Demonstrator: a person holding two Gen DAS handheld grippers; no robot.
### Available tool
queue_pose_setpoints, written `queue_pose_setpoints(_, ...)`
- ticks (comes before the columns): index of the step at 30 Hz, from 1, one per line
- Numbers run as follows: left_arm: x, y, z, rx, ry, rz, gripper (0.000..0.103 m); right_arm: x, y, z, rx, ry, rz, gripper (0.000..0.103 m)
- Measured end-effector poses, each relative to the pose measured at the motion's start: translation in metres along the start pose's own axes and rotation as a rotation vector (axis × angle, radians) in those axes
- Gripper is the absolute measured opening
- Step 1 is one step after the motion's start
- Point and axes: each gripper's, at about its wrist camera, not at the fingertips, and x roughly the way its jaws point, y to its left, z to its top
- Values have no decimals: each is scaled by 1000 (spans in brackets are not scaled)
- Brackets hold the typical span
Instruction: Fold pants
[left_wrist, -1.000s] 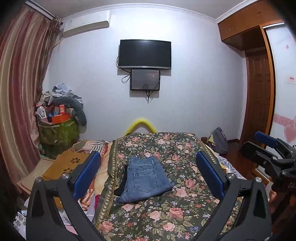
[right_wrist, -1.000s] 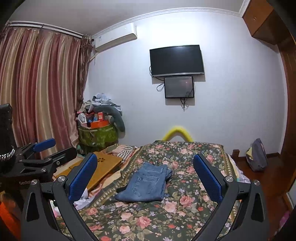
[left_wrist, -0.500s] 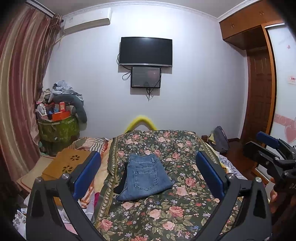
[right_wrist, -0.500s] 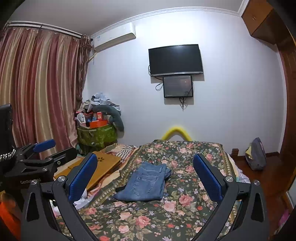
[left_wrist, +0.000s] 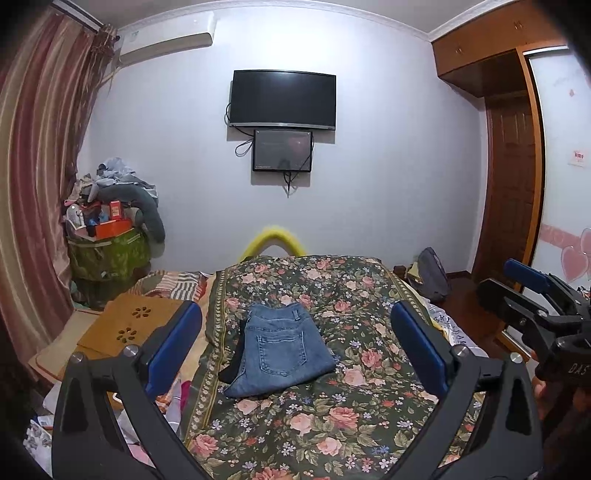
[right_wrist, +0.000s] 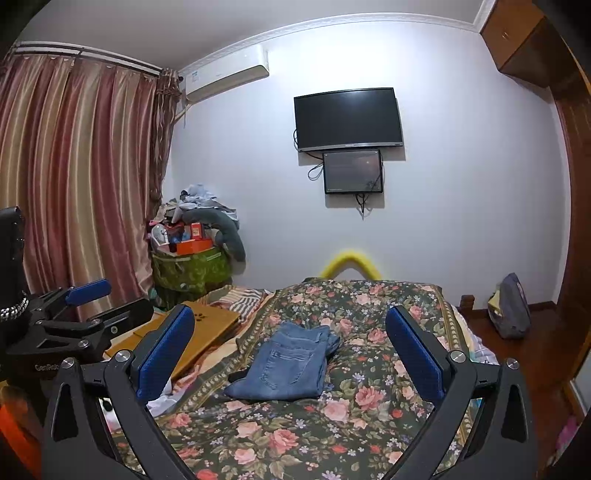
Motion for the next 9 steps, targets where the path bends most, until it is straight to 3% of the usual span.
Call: queue_pose_setpoints(9,1,-3,-3,3,2,-3,103,3,4,0,-3,10,3,103)
